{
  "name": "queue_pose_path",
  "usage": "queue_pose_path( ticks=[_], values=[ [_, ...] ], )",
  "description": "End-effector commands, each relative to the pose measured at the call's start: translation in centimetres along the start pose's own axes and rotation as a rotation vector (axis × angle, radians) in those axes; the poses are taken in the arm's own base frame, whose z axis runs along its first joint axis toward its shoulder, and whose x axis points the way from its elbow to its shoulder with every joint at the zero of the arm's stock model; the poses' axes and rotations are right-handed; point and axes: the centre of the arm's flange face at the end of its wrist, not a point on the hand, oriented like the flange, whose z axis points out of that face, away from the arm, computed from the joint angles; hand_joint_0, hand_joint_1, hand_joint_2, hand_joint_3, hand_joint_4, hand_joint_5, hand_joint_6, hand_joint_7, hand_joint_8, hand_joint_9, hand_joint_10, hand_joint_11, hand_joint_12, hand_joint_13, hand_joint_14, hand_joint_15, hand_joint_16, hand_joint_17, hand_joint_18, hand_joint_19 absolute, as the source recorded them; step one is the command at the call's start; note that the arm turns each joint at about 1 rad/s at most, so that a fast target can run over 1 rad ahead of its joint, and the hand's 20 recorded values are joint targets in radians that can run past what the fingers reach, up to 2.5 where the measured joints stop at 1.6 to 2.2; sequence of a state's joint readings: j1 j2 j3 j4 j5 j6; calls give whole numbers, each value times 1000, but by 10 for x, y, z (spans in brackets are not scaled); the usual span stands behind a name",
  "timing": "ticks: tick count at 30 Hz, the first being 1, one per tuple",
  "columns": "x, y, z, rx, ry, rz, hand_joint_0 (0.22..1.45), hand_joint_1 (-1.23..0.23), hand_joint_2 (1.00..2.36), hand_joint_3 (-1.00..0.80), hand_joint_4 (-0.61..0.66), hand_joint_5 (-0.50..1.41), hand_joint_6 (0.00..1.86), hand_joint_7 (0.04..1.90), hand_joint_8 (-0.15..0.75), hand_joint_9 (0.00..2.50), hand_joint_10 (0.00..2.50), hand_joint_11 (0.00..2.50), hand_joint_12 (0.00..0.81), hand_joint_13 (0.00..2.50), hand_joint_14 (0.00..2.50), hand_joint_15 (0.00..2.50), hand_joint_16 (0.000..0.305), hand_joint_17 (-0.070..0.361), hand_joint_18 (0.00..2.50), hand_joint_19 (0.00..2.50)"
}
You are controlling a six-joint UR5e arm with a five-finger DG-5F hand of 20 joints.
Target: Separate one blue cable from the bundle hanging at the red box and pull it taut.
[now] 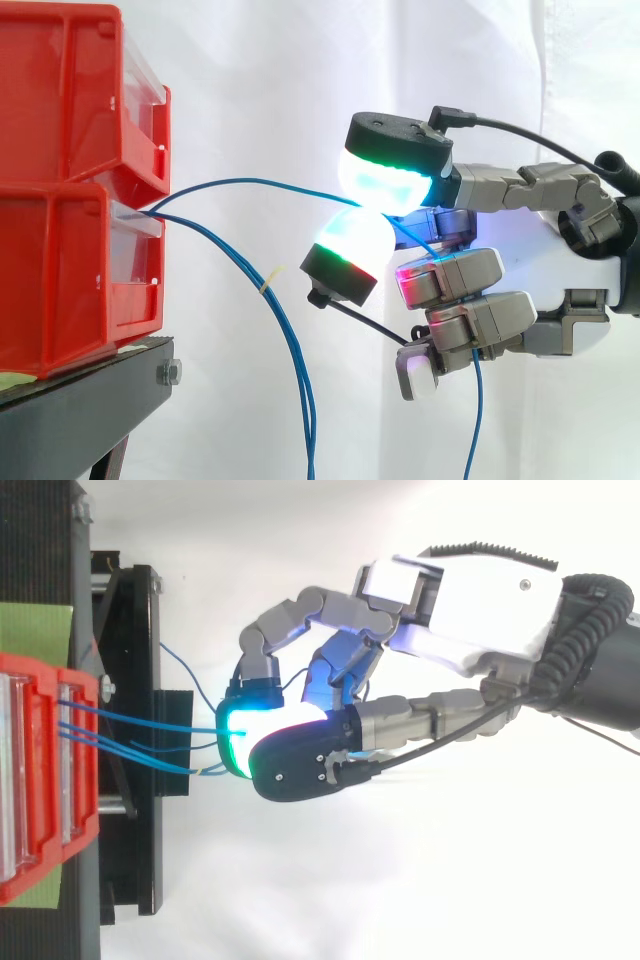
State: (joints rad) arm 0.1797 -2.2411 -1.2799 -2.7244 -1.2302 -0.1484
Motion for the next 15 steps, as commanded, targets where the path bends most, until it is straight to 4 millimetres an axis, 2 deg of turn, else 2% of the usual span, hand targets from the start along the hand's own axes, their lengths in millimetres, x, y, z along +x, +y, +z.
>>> queue_pose_path(
  ticks=[1,15],
  values=[
    [0,0,0,1,0,-1,639,-702,1028,-89,-24,-173,926,1102,253,1009,695,1520,309,1296,313,1594,46,104,791,776],
    [0,0,0,-1,0,1,639,-702,1028,-88,-30,-172,926,1097,254,1013,696,1523,316,1299,307,1597,46,104,790,787]
  ],
)
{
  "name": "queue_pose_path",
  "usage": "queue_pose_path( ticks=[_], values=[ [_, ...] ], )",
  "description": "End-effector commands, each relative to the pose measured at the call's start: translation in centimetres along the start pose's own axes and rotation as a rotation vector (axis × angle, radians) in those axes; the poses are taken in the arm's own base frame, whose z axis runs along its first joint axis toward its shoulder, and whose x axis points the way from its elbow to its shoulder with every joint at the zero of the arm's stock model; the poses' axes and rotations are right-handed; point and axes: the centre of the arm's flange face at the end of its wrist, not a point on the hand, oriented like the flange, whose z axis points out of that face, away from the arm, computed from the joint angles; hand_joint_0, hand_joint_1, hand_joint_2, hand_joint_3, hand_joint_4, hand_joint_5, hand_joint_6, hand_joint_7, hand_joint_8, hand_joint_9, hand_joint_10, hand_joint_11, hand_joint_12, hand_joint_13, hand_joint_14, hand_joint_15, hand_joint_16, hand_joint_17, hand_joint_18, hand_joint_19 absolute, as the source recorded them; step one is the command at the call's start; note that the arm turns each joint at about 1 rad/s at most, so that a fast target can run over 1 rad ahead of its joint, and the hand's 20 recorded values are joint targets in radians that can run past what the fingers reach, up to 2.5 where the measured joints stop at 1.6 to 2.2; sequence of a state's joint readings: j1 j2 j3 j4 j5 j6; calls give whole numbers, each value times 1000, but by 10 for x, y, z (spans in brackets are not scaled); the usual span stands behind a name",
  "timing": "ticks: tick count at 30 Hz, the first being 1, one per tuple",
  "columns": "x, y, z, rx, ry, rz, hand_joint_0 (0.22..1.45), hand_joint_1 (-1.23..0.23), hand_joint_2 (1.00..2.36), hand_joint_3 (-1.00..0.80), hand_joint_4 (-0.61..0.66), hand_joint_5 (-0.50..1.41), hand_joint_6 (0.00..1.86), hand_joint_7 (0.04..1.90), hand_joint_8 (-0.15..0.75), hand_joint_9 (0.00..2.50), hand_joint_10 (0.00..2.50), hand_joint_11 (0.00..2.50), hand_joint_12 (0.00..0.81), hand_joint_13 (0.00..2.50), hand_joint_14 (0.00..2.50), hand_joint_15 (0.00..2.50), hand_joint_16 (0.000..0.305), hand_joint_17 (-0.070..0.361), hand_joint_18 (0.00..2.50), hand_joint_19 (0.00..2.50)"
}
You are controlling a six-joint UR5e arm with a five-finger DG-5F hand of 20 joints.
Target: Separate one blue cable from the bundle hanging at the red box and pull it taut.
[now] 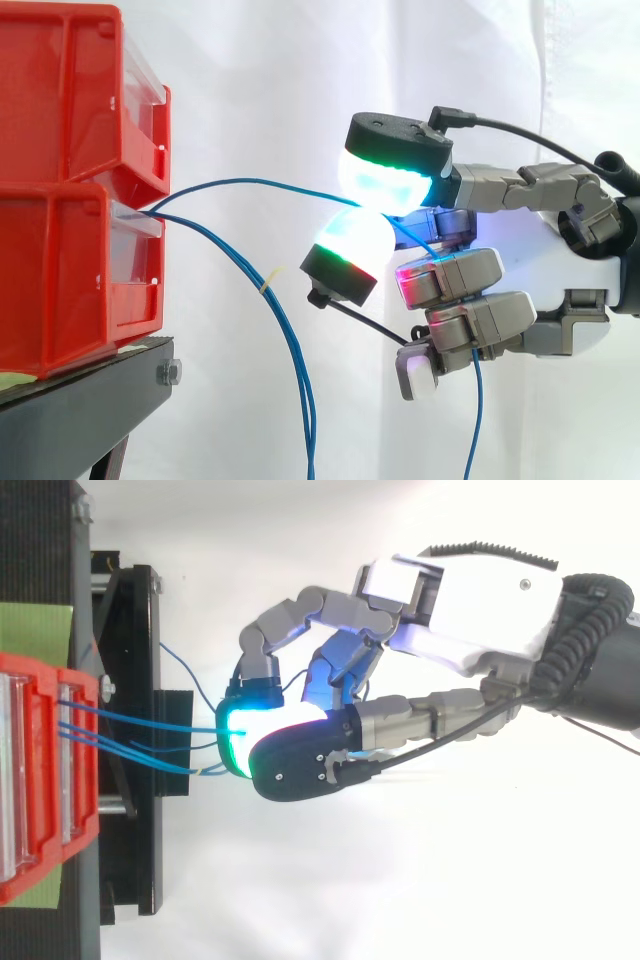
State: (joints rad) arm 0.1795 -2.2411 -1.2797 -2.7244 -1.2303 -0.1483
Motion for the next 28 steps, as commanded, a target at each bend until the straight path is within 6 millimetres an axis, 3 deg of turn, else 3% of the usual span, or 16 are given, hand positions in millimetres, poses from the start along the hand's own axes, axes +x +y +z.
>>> queue_pose_path(
  ticks=[1,28],
  values=[
    [0,0,0,0,0,1,639,-702,1029,-89,-33,-172,926,1101,248,1013,698,1511,308,1298,306,1592,47,105,791,777],
    [0,0,0,0,0,0,644,-709,1029,-85,-43,-173,928,1105,254,1011,652,1540,310,1300,256,1612,46,104,787,784]
  ],
)
